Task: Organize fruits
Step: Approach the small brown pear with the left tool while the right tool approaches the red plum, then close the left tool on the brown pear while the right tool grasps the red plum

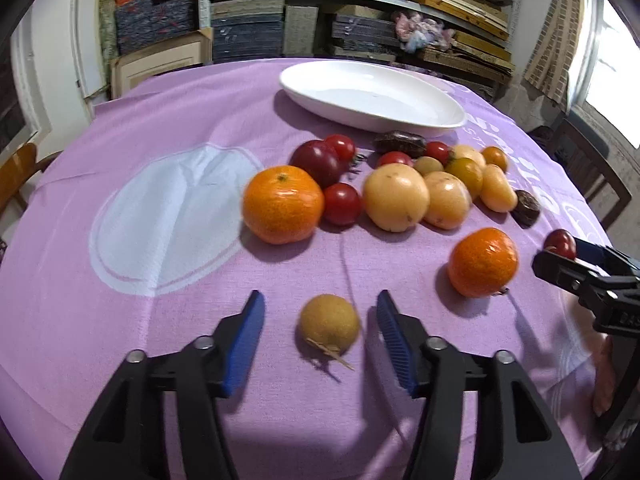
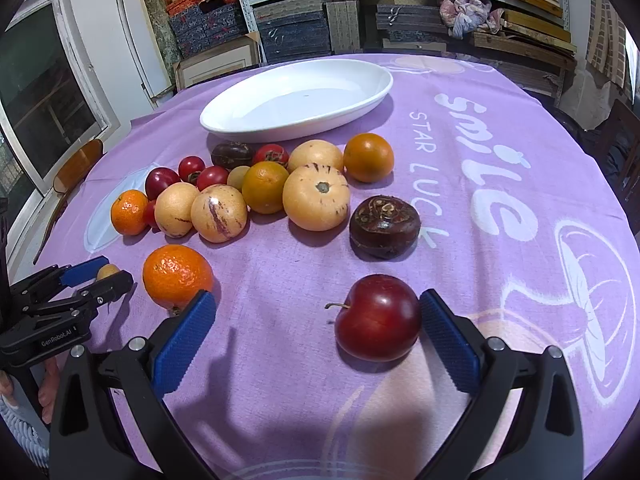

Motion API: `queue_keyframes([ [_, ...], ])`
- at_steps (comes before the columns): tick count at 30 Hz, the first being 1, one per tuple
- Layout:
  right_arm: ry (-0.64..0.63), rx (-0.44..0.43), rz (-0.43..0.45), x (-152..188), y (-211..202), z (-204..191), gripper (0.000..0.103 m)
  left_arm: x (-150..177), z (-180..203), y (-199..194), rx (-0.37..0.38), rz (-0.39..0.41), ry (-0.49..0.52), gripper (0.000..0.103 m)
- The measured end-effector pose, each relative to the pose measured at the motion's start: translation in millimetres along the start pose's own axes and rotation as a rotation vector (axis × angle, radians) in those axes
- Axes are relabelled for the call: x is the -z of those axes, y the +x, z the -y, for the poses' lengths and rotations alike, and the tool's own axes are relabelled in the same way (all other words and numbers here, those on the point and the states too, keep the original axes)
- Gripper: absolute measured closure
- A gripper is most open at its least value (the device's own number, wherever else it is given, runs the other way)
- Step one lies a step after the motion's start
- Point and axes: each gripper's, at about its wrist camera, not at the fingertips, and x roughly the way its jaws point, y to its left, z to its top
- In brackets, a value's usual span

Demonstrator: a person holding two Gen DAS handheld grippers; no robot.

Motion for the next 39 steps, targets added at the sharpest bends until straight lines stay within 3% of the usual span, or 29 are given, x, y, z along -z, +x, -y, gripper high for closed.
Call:
queue_keyframes([
  [3,0.010,-0.004,-0.008,-0.3,0.7,0.8,0.004,1.1,4.1,0.3,-0.003,0.004,0.022,0.056],
  [6,0.012,-0.002,-0.006,-0.2,0.8,1.0,0.004,0.8,3.5,0.1,0.004,0.006,0.026,0.074],
  [11,0.003,-0.002,0.007,-0.7,-0.8,0.3,0.004,1.5,9.2,-0.3,0.016,0.011,0.050,0.075],
  [16,-0.035,0.042,0.084,-3.2,-11.1,-1.5,0.004,1.0,12.2,-7.6,-0.006,0.053,0.051,0.075],
  [23,0.004,0.052,0.089,-13.9,-12.5,21.2,0.004,-0.1,8.0,-18.0,-0.004,0.092,0.028,0.075],
  [25,-0.038,0.095,0.083,-18.2,-13.5,22.1,0.008,0.2,8.3,-20.1,0.007,0.097,0.031,0.075],
  [27,-0.089,0.086,0.038,-18.0,-12.4,20.7,0.029,0.3,8.7,-22.2,0.014,0.102,0.032,0.075],
  [28,-0.110,0.076,0.009,-15.8,-10.3,19.5,0.032,-0.1,8.2,-23.0,0.016,0.104,0.031,0.075],
  [32,-0.138,0.069,-0.032,-0.6,-6.2,16.8,0.034,-0.6,6.1,-22.9,0.031,0.097,0.020,0.075],
  [39,-0.144,0.067,-0.033,9.0,0.8,14.2,0.053,0.5,6.8,-21.5,0.032,0.085,0.021,0.075],
])
